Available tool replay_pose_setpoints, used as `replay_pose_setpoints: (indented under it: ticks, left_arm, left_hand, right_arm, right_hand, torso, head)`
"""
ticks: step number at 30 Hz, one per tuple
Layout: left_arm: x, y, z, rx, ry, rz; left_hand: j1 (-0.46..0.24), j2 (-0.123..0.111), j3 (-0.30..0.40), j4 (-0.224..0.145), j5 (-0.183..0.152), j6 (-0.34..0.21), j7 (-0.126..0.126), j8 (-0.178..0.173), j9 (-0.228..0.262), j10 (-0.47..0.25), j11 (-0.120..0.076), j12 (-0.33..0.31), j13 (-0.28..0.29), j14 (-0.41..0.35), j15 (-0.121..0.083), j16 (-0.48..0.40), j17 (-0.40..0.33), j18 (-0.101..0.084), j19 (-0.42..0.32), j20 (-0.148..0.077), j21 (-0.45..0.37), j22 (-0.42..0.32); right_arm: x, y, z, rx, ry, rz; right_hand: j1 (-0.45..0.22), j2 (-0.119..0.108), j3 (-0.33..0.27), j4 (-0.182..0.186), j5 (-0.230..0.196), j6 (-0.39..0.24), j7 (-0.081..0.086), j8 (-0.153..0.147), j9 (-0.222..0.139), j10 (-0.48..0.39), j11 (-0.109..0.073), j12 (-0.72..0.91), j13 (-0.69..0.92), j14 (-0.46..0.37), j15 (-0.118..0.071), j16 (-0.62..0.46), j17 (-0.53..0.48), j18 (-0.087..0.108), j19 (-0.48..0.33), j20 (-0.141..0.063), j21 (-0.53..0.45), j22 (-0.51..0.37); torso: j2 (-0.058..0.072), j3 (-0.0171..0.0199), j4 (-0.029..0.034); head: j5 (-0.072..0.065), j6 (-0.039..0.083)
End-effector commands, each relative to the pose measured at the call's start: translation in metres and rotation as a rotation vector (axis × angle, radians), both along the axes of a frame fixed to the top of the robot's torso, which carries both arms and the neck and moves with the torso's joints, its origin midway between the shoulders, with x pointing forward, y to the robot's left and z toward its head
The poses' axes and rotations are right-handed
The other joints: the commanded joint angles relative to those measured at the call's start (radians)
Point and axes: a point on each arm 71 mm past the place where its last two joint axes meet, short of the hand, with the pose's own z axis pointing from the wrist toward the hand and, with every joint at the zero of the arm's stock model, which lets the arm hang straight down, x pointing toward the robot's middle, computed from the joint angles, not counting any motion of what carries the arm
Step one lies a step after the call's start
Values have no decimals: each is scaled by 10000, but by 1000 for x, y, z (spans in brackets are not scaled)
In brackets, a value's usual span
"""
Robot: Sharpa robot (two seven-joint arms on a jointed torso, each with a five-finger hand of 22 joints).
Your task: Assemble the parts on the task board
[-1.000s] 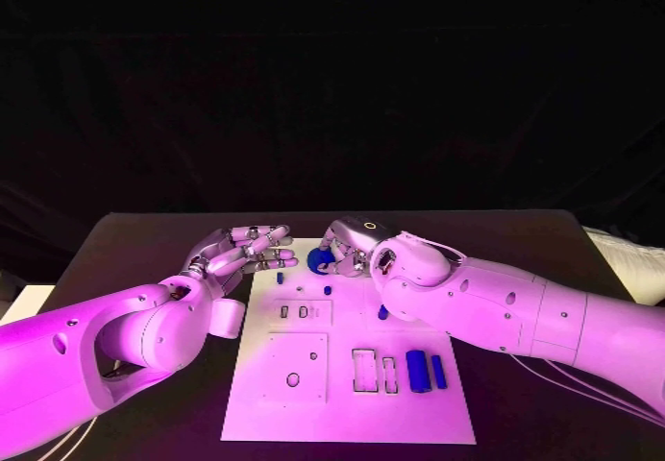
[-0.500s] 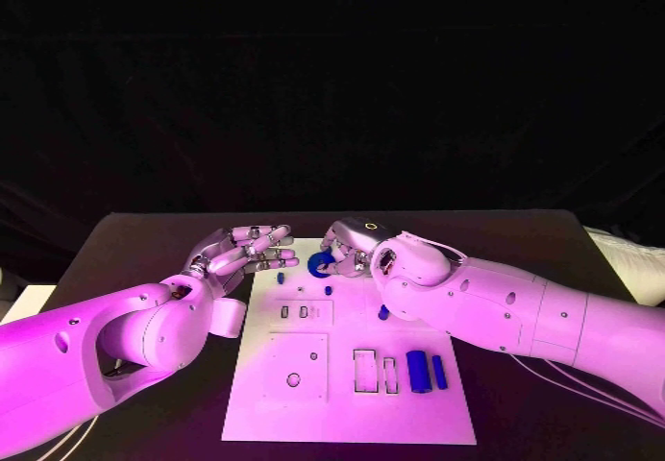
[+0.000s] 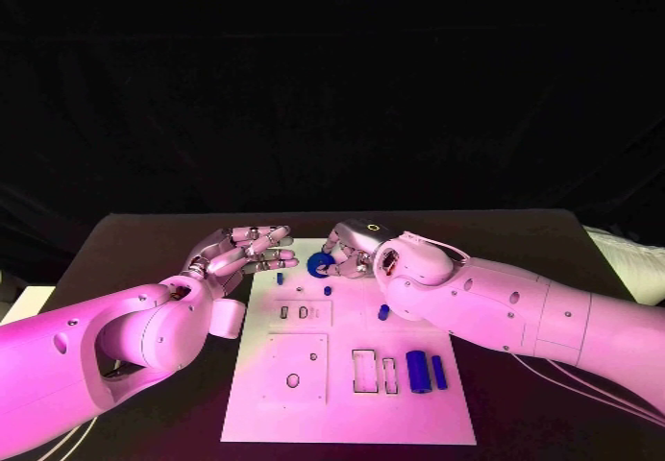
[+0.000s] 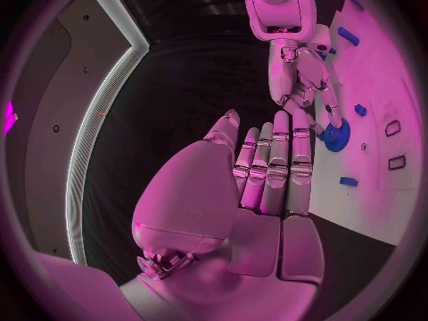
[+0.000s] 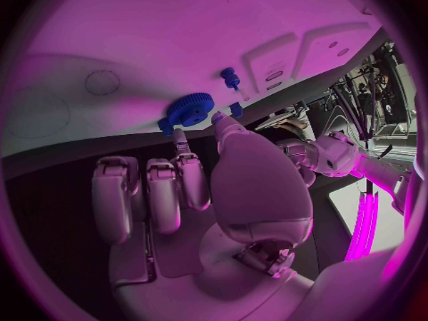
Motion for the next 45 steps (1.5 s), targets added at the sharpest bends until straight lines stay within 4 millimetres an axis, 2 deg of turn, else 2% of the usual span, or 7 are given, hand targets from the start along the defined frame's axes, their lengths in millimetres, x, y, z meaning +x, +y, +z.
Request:
replay_pose_setpoints:
  ticks: [1,6,12,17,21,36,45]
  left_arm:
    - [0,-2,2,-71,-90,-153]
    - [1,1,1,-51,-106,-87]
    - [1,6,1,-28,-128,4]
    - [2,9,1,-8,-141,66]
    - [3,9,0,-1,-146,88]
    - [7,12,-1,43,-147,188]
    - [7,13,-1,51,-139,199]
  left_hand:
    - [112,2,54,-4,-32,-40,28,-57,-16,-81,-19,-39,-14,26,37,-33,15,117,53,8,-63,-12]
    - [112,2,54,-4,-32,-40,28,-57,-16,-81,-19,-39,-14,26,37,-33,15,117,53,8,-63,-12]
    - [107,-6,63,-7,-33,-53,36,-60,-17,-93,-13,-40,-15,26,40,-41,18,116,52,9,-68,-13]
    - [106,-6,64,-8,-33,-54,36,-59,-17,-93,-13,-40,-15,26,40,-41,19,116,52,9,-68,-13]
    - [106,-7,66,-8,-33,-54,35,-59,-17,-94,-13,-39,-15,26,40,-42,20,115,52,9,-69,-13]
    - [106,-7,66,-8,-33,-54,35,-59,-17,-94,-13,-39,-15,26,40,-42,20,115,52,9,-69,-13]
    - [106,-7,66,-8,-33,-54,35,-59,-17,-94,-13,-39,-15,26,40,-42,20,115,52,9,-69,-13]
  right_arm:
    - [-2,-9,8,1021,-470,-99]
    - [-7,-45,22,2952,-511,229]
    - [-8,-116,34,4724,864,108]
    - [-11,-161,33,5134,1200,-408]
    - [-16,-187,27,4861,1180,-749]
    - [-21,-205,-7,3710,1362,-1191]
    - [-15,-204,-16,3431,1347,-1467]
  right_hand:
    - [-43,-28,-98,-36,43,-23,-10,-5,-4,521,67,69,1802,1044,28,41,2634,-182,270,84,21,1032]
    - [480,50,-53,-264,76,-273,56,-18,-28,449,118,-126,1706,1044,67,40,2633,-166,231,110,-13,954]
    - [1656,96,179,-1219,-72,-267,82,0,-11,199,131,-681,1429,994,73,-107,2450,-72,-16,127,-232,515]
    - [1931,-25,133,-1546,-231,-274,89,6,-8,160,133,-751,1392,990,83,-119,2435,-60,-55,136,-270,458]
    - [1940,-53,94,-1597,-171,-256,84,16,-4,187,131,-688,1423,1007,82,-69,2498,-72,-24,135,-243,517]
    - [1879,-95,-22,-1643,-43,-233,76,19,-1,224,126,-620,1454,1014,79,-48,2524,-81,5,131,-220,564]
    - [1891,36,-17,-1679,-65,-187,69,34,6,269,117,-530,1497,1020,72,-31,2545,-91,37,125,-196,612]
  torso:
    - [-1,13,12]
    - [-15,1,-25]
    - [-55,11,-163]
    - [-62,76,-289]
    - [-55,123,-327]
    - [3,166,-285]
    - [-11,134,-267]
  head:
    - [-25,16]
    - [-50,39]
    - [-53,110]
    - [-98,161]
    - [-121,202]
    - [-132,168]
    - [-123,145]
